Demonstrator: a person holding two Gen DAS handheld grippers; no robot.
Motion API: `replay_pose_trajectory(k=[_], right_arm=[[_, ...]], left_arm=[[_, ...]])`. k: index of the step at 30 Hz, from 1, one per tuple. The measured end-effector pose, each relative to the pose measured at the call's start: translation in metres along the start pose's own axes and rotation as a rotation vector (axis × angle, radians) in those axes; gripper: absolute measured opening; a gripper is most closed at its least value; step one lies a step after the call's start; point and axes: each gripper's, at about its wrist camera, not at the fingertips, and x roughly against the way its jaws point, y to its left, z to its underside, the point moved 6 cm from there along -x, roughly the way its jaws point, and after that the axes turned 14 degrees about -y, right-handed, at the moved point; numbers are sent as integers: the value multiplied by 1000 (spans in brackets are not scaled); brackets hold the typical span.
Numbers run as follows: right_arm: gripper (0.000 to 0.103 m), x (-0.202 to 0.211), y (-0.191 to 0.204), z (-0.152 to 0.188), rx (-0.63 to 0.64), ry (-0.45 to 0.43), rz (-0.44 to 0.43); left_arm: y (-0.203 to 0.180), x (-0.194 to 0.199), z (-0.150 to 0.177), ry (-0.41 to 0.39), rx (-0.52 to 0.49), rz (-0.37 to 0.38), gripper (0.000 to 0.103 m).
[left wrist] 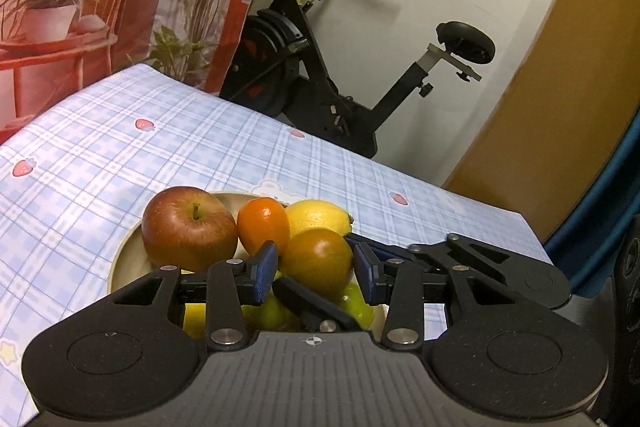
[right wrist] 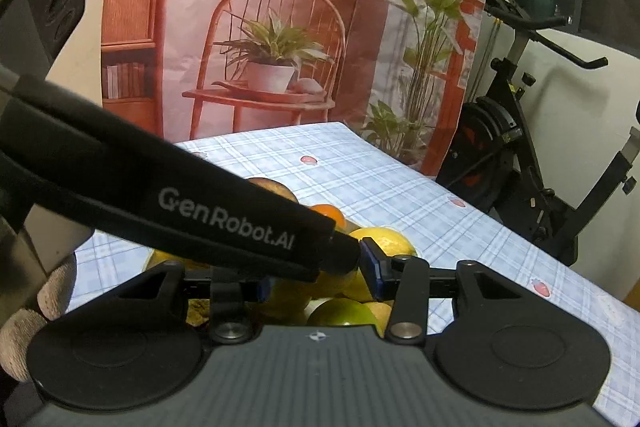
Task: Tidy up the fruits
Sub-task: 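Lift the dark orange with both tools and carry it onto the plate, then open both tools to release the dark orange on the plate, then move both tools to a loose tangerine on the tablecloth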
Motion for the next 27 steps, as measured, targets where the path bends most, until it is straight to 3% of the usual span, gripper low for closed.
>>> replay_pose_trajectory(k=[2,9,15,27], right_arm=[[56,2,0,1,-1,2,9],[57,39,-20,9,-76,-35,53],[57,90,-52,28,-176,-58,164],[57,137,-96,72,-293,31,333]], left_arm=[[0,3,-1,-11,-6,0,45],[-9,19,-2,-54,-34,9,45],[-32,24,11,-41,-103,47,45],[-61,22,34,26,-229,88,45]])
